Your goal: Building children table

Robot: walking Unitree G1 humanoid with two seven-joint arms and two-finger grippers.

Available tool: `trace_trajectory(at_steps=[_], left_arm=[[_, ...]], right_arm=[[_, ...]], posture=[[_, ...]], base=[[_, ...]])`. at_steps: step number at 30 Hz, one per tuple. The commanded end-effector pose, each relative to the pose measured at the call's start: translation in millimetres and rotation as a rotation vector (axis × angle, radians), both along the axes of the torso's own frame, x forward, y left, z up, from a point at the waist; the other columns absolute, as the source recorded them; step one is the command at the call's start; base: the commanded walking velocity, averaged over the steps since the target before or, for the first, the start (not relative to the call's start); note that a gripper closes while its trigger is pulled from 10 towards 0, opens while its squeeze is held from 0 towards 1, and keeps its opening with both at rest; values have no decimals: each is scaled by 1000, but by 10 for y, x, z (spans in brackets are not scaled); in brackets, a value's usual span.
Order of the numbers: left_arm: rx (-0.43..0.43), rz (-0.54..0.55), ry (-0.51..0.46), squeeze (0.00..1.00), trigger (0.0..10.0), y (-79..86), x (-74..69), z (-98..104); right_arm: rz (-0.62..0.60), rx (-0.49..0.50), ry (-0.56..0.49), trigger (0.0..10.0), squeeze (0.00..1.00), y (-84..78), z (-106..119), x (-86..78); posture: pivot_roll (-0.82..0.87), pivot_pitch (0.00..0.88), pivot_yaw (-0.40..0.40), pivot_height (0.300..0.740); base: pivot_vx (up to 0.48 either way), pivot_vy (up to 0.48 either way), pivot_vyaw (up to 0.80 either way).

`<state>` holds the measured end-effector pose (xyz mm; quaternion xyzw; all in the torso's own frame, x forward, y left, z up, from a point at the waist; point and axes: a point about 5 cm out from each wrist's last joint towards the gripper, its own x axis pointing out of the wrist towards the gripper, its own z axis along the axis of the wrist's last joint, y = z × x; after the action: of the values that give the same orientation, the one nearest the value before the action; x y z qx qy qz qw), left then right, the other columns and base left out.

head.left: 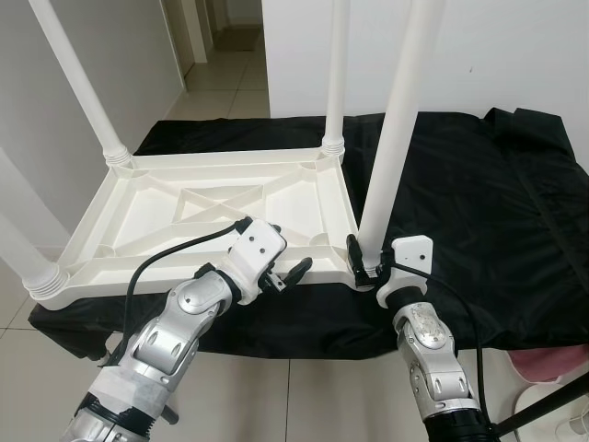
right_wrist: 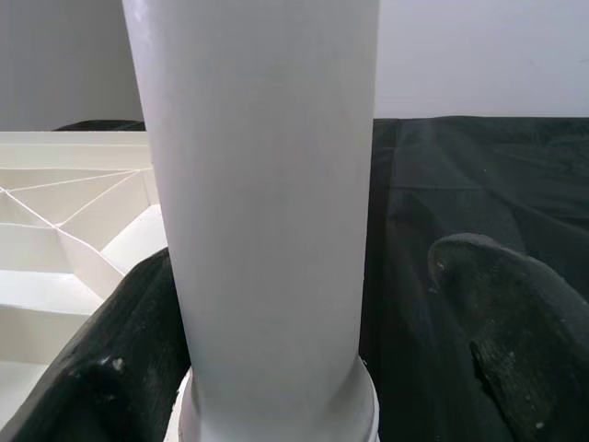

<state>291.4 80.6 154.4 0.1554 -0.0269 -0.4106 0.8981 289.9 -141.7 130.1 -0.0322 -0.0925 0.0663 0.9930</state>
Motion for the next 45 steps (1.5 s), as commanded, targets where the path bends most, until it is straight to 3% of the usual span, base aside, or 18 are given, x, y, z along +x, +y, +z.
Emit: trace_trajectory(at_steps=[1, 31, 45], left_arm=[[14, -111, 12, 0, 10000, -29, -19, 31], [15, -118, 10, 0, 10000, -52, -29, 14], [0, -93, -19, 0, 10000, -83, -25, 39]], right_arm=[[33, -8, 2, 10000, 0, 58, -6, 23], [68, -40, -11, 10000, 0, -45, 55, 116], [115, -68, 14, 10000, 0, -30, 27, 164]], posture=[[-41, 0, 82, 740], [-32, 0, 51, 740], [11, 0, -30, 740]], base=[[0, 0, 0], [0, 0, 0], [0, 0, 0]])
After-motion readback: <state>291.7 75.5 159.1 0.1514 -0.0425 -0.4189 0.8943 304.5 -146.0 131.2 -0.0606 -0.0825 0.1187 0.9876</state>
